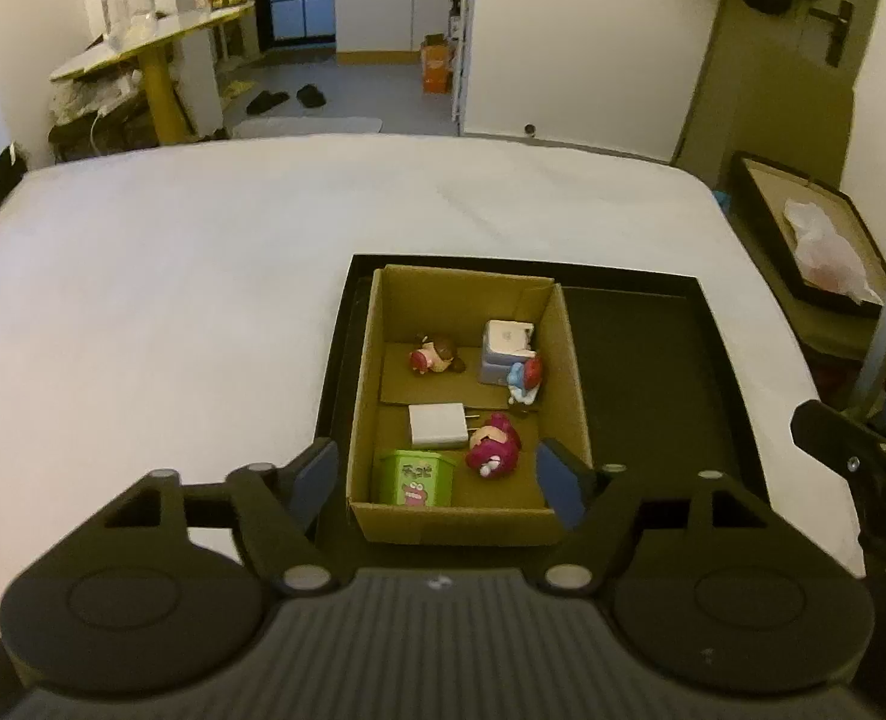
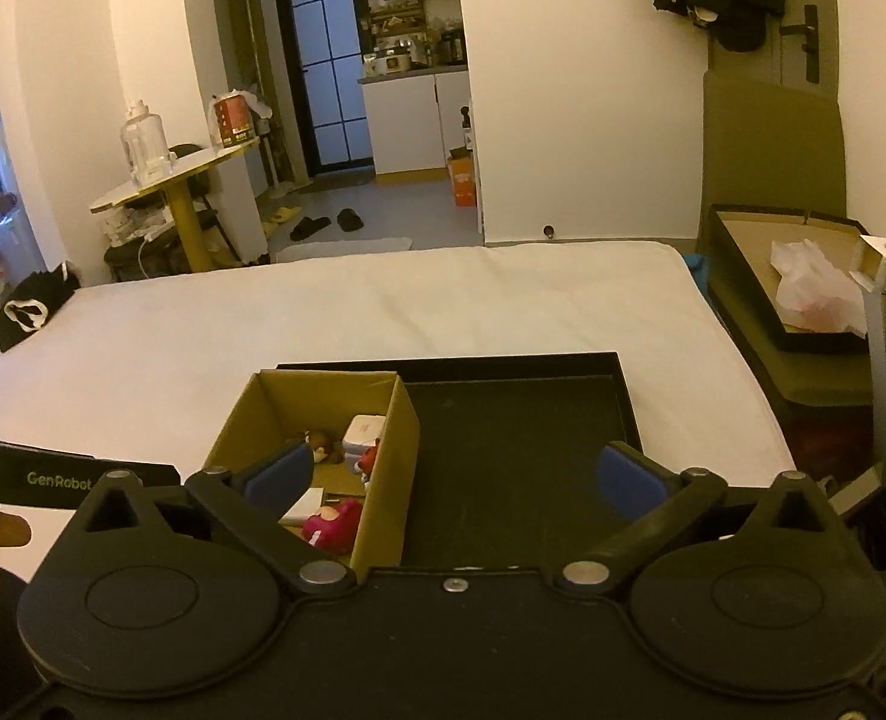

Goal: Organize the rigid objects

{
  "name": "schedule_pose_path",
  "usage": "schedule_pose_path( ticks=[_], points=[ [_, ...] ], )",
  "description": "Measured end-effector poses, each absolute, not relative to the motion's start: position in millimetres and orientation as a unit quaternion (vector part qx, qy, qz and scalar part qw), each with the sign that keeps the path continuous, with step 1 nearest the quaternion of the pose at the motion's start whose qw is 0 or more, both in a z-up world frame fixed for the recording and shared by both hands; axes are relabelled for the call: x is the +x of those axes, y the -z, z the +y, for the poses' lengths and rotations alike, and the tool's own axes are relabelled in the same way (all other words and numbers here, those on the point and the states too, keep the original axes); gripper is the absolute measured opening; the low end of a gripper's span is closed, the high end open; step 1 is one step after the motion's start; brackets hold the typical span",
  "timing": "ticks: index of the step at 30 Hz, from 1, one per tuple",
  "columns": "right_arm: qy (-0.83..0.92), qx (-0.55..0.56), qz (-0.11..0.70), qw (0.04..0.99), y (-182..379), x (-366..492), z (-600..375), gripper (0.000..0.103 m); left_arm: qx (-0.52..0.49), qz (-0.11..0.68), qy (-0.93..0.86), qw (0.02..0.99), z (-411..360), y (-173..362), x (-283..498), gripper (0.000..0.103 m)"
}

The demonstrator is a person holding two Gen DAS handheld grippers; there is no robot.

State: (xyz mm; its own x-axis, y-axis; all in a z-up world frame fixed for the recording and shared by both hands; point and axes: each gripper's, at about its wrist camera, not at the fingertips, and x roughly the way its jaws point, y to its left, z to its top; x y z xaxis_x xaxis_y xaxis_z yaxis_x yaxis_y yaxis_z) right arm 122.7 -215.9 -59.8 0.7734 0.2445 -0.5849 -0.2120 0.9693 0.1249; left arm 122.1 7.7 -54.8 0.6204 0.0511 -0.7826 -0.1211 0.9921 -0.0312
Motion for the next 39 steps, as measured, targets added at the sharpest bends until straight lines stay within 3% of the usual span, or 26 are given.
schedule_pose_path(
  ticks=[4, 39],
  points=[
    [-0.121, 0.039, 0.317, 0.940, 54, 112, -222, 0.103, -0.040, 0.433, -0.039, 0.900, 6, 46, 110, 0.087],
    [-0.113, 0.060, 0.341, 0.931, 13, 53, -225, 0.103, -0.039, 0.404, -0.023, 0.914, 23, 0, 50, 0.102]
  ],
)
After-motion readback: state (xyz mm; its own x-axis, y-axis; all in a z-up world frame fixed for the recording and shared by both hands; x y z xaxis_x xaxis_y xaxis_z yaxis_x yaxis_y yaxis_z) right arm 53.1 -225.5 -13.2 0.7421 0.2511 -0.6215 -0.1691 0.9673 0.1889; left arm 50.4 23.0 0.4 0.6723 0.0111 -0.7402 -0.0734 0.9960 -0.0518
